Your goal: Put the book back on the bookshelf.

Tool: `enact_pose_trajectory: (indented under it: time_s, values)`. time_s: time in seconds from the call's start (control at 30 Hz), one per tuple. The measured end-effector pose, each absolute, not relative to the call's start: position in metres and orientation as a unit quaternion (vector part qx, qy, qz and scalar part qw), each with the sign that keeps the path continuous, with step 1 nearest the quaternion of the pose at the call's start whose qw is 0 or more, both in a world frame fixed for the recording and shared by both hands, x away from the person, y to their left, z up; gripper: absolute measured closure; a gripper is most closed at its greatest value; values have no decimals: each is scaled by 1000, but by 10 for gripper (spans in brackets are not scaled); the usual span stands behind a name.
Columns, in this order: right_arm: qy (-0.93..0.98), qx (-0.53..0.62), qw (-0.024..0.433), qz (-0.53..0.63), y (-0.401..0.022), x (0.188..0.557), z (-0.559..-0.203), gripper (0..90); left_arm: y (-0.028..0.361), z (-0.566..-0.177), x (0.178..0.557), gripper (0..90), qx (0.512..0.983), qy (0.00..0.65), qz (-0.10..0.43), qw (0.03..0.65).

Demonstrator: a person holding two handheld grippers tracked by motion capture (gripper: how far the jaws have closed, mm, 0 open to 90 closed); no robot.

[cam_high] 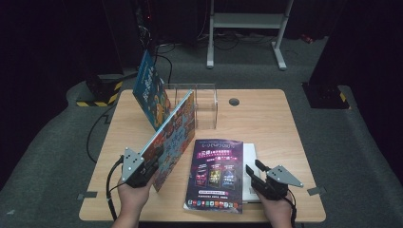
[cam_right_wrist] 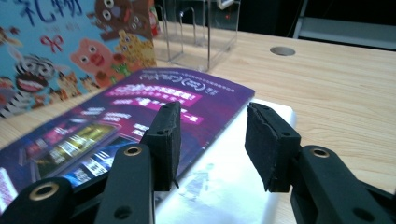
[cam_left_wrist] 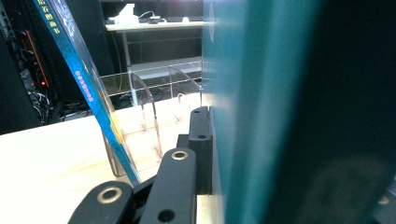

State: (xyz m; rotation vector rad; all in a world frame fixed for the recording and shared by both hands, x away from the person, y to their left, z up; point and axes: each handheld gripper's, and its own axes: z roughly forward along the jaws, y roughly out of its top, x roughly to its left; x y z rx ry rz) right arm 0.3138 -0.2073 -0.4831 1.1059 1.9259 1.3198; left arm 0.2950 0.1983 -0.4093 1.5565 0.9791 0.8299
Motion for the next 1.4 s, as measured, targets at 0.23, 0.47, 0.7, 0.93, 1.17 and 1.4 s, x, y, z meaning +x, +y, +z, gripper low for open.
enact_pose_trajectory:
  time_s: [0.23, 0.47, 0.7, 0.93, 1.17, 1.4]
  values:
    - [736, 418, 302, 440, -230, 331, -484, 528, 199, -411, 295, 800, 648, 412, 349, 537]
    - [716, 447, 322, 428, -251, 328, -498, 518, 196, -410, 294, 802, 654, 408, 352, 531]
    - [709, 484, 313, 407, -265, 332, -500, 448, 200, -408, 296, 802, 652, 419, 339, 533]
    - [711, 482, 301, 415, -267, 336, -500, 411, 201, -408, 296, 796, 644, 431, 335, 536]
    - [708, 481, 302, 420, -268, 339, -501, 413, 201, -408, 296, 799, 646, 433, 335, 532]
    - [710, 478, 307, 416, -269, 343, -502, 415, 196, -407, 294, 803, 650, 427, 347, 524]
